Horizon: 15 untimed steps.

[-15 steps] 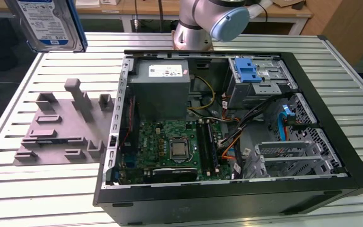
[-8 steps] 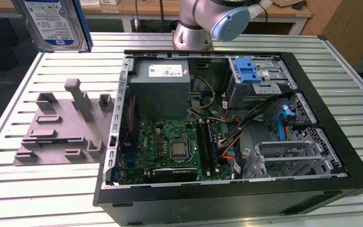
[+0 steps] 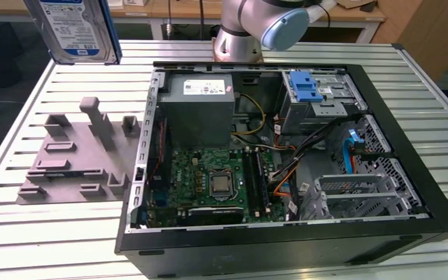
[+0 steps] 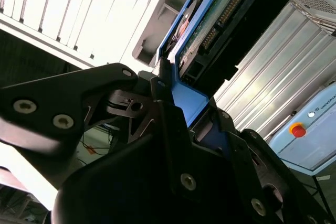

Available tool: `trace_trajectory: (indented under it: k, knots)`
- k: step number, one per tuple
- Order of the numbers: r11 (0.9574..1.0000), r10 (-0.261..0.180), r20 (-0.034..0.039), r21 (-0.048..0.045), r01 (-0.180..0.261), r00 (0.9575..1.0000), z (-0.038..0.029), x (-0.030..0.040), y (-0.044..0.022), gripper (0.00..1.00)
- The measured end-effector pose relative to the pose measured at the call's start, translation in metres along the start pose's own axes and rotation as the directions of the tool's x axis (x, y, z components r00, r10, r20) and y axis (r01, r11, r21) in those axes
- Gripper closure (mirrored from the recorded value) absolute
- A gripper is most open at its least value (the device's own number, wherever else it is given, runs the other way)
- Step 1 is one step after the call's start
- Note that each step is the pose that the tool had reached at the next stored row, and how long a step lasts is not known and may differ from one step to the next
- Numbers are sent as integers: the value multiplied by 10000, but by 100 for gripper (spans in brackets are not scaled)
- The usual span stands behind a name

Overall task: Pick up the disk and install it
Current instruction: 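Pick up the disk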

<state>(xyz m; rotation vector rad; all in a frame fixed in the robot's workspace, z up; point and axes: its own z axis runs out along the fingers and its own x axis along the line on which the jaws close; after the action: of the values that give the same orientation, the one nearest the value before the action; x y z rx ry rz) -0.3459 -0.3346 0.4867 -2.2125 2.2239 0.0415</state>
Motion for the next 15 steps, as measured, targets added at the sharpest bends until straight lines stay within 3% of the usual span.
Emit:
trace_trajectory:
  k: [15]
  knots:
    - [10000,-1,0,1,1,10000,-2,-1,-147,63]
